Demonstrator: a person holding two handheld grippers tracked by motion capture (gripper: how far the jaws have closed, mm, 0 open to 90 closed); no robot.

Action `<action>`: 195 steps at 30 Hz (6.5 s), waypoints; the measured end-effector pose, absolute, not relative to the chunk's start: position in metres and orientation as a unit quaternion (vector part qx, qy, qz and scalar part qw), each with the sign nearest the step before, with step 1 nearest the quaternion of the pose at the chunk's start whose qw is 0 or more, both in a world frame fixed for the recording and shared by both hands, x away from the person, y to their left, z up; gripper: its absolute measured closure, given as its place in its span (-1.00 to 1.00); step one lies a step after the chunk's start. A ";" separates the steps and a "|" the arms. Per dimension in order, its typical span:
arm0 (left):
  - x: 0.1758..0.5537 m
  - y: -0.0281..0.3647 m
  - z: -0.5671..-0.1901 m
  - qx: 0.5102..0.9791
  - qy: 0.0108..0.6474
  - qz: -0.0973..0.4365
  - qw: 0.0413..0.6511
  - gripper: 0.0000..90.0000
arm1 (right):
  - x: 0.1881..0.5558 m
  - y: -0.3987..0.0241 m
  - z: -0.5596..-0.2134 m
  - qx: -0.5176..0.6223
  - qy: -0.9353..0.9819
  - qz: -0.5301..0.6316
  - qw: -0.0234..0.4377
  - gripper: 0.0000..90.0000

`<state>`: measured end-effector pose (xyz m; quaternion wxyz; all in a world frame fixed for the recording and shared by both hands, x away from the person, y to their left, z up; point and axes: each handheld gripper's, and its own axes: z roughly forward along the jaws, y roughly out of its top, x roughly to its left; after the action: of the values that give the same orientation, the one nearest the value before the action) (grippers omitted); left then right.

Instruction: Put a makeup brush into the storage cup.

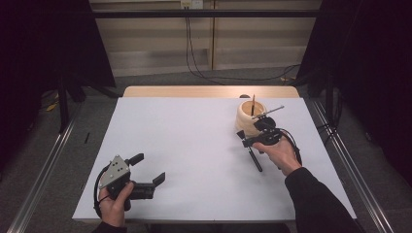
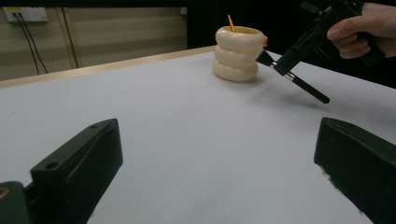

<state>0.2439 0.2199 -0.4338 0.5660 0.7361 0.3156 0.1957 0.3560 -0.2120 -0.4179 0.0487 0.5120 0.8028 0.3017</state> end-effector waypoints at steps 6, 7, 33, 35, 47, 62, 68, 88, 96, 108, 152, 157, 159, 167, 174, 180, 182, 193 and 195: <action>0.243 0.219 -0.434 0.736 0.315 0.193 0.568 -0.98 | 0.350 -0.218 -0.415 0.505 0.791 0.339 0.064 0.73; 0.243 0.218 -0.434 0.733 0.317 0.193 0.570 -0.97 | 0.349 -0.219 -0.414 0.506 0.789 0.341 0.067 0.73; 0.243 0.219 -0.434 0.733 0.319 0.194 0.568 -0.98 | 0.324 -0.233 -0.416 0.467 0.740 0.472 0.113 0.73; 0.243 0.218 -0.434 0.733 0.320 0.195 0.567 -0.98 | 0.323 -0.234 -0.416 0.466 0.734 0.481 0.115 0.73; 0.243 0.219 -0.435 0.732 0.326 0.194 0.565 -0.97 | 0.313 -0.243 -0.412 0.444 0.707 0.532 0.140 0.73; 0.243 0.219 -0.434 0.734 0.323 0.193 0.565 -0.97 | 0.308 -0.244 -0.405 0.425 0.696 0.553 0.172 0.73; 0.243 0.219 -0.434 0.734 0.322 0.193 0.565 -0.97 | 0.307 -0.244 -0.402 0.418 0.697 0.556 0.174 0.73; 0.243 0.218 -0.435 0.734 0.321 0.191 0.567 -0.97 | 0.324 -0.249 -0.376 0.416 0.689 0.563 0.188 0.73; 0.243 0.218 -0.435 0.734 0.319 0.189 0.569 -0.97 | 0.335 -0.254 -0.364 0.421 0.684 0.561 0.201 0.73; 0.243 0.218 -0.435 0.735 0.318 0.189 0.568 -0.97 | 0.349 -0.254 -0.346 0.424 0.684 0.552 0.220 0.73; 0.245 0.220 -0.436 0.736 0.321 0.186 0.566 -0.96 | 0.434 -0.246 -0.348 0.451 0.695 0.504 0.245 0.73; 0.245 0.221 -0.436 0.737 0.320 0.187 0.565 -0.96 | 0.440 -0.246 -0.357 0.457 0.702 0.493 0.235 0.73; 0.245 0.221 -0.436 0.737 0.320 0.187 0.566 -0.96 | 0.442 -0.245 -0.361 0.458 0.704 0.490 0.234 0.73; 0.245 0.222 -0.436 0.737 0.319 0.187 0.566 -0.96 | 0.443 -0.241 -0.368 0.458 0.709 0.486 0.227 0.73; 0.245 0.221 -0.436 0.736 0.320 0.187 0.566 -0.96 | 0.440 -0.243 -0.383 0.465 0.709 0.484 0.217 0.73; 0.245 0.221 -0.436 0.737 0.320 0.186 0.566 -0.96 | 0.437 -0.248 -0.389 0.469 0.708 0.481 0.216 0.73; 0.245 0.221 -0.436 0.737 0.320 0.186 0.566 -0.96 | 0.437 -0.250 -0.390 0.471 0.706 0.484 0.212 0.73; 0.245 0.221 -0.436 0.736 0.322 0.187 0.566 -0.97 | 0.433 -0.256 -0.398 0.480 0.702 0.483 0.208 0.72; 0.245 0.221 -0.436 0.735 0.324 0.184 0.566 -0.97 | 0.433 -0.256 -0.399 0.480 0.703 0.483 0.204 0.72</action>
<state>0.2452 0.2206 -0.4362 0.5664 0.7351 0.3237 0.1845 0.4330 -0.2557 -0.3992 0.2044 0.4798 0.7032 0.4832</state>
